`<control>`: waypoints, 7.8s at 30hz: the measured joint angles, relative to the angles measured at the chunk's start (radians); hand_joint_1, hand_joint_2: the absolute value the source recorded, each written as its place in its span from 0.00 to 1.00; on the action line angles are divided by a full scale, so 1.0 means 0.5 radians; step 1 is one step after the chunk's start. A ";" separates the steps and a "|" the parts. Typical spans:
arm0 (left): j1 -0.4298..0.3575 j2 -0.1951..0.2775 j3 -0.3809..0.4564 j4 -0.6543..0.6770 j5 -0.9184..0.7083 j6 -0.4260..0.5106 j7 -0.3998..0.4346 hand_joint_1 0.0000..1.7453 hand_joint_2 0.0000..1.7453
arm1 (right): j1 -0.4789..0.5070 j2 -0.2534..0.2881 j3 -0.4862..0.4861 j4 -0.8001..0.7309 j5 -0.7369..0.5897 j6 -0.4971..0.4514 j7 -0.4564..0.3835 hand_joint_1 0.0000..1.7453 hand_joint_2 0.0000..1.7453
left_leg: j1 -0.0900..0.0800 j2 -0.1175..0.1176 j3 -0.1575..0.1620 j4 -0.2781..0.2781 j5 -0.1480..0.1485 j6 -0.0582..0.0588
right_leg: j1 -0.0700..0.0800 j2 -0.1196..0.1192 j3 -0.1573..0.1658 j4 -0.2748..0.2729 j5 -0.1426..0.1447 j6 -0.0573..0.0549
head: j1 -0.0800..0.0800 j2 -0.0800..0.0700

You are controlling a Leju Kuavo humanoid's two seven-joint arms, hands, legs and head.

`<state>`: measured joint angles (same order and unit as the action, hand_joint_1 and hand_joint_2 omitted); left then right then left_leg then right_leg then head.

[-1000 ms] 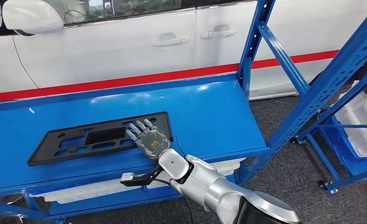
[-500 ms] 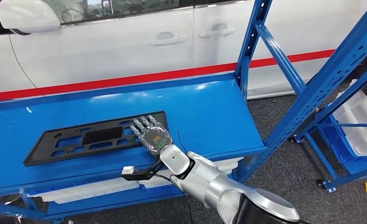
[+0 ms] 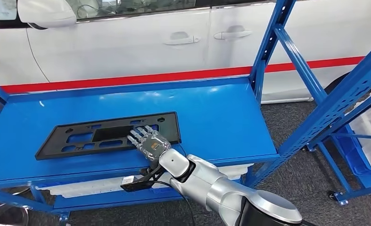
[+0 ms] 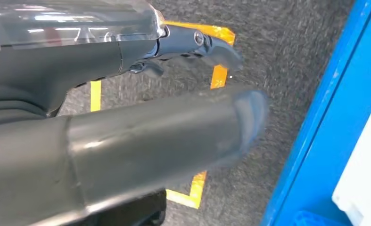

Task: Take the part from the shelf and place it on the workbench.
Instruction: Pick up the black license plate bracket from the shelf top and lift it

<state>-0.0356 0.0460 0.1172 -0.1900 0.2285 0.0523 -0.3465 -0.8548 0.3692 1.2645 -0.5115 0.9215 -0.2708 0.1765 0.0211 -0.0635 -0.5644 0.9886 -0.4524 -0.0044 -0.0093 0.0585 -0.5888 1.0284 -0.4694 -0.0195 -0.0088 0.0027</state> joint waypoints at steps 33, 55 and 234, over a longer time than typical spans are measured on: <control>0.005 0.000 0.043 0.000 -0.038 -0.002 -0.021 0.00 0.00 | -0.011 -0.010 0.013 -0.108 -0.526 -0.249 -0.205 0.00 1.00 | -0.001 0.120 0.000 -0.008 0.014 0.042 | 0.002 -0.124 -0.264 0.538 -0.215 0.031 | 0.000 0.000; -0.003 0.002 0.095 0.000 -0.070 0.002 -0.035 0.00 0.00 | -0.106 -0.006 -0.003 -0.433 -0.634 -0.376 -0.212 0.00 1.00 | -0.003 0.125 -0.022 -0.001 0.016 0.043 | 0.010 -0.116 -0.236 0.466 -0.240 0.020 | 0.000 0.000; -0.016 0.081 0.486 -0.001 -0.506 -0.091 -0.412 0.00 0.00 | 1.285 -0.986 -1.131 -2.912 -1.769 0.609 -1.481 1.00 1.00 | -0.051 0.055 0.199 -0.055 -0.122 0.074 | 0.015 -0.007 -0.126 -0.001 0.135 -0.008 | 0.000 0.000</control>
<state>-0.0435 0.0865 0.3601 -0.1905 -0.0247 0.0066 -0.5523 -0.2124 -0.1239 0.6992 -1.9676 0.0368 0.0339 -0.5641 -0.0046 -0.0362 -0.4651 0.9612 -0.5134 0.0325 -0.0020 0.0548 -0.6516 1.0279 -0.4017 -0.0237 -0.0087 0.0027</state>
